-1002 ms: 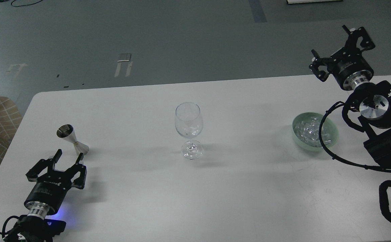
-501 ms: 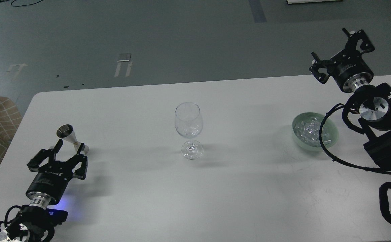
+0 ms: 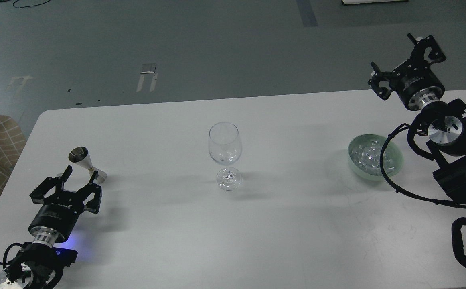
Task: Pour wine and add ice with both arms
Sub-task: 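Move the open left gripper forward to the silver jigger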
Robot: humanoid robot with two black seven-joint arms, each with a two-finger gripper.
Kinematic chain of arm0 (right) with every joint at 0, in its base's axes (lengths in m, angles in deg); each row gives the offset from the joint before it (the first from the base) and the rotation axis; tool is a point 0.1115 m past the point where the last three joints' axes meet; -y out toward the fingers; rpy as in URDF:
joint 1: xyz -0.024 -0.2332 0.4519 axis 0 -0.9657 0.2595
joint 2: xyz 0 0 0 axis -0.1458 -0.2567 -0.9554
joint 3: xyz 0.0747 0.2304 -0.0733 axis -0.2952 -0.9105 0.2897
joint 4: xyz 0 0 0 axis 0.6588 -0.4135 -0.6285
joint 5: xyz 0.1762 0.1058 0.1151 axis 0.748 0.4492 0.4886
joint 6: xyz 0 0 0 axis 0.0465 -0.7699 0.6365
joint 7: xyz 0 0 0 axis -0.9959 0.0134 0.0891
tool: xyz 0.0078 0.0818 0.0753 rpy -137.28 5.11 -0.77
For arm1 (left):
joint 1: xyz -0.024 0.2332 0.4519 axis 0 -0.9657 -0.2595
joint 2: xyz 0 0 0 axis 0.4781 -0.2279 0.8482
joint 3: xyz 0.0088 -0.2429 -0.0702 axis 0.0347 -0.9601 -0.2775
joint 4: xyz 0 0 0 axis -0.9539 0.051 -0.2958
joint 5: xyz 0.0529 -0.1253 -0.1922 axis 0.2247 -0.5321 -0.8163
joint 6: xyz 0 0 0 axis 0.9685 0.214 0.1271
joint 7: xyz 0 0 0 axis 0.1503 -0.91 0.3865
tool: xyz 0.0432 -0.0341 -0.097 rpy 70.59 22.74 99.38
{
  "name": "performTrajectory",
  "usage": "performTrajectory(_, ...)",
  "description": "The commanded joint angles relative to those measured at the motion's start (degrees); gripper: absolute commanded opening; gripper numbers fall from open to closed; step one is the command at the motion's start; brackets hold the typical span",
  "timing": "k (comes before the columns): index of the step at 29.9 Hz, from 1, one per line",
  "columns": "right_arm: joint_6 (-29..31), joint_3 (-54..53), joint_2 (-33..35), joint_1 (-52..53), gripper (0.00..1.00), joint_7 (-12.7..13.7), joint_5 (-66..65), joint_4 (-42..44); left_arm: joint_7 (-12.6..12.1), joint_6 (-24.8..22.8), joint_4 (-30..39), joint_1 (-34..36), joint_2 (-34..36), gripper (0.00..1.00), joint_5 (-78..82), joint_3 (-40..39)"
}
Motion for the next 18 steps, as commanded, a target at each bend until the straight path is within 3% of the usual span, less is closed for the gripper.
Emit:
performTrajectory(1,-0.09,0.0,-0.06,0.08,1.0,0.0,0.0,0.03,-0.08,0.0,-2.4,0.51,-0.55,0.63,-0.09,-0.45)
performTrajectory(18,-0.09,0.0,0.11,-0.01,1.0,0.0,0.0,0.03,-0.69,0.0,-3.19,2.71,-1.17,0.66,-0.09,0.17)
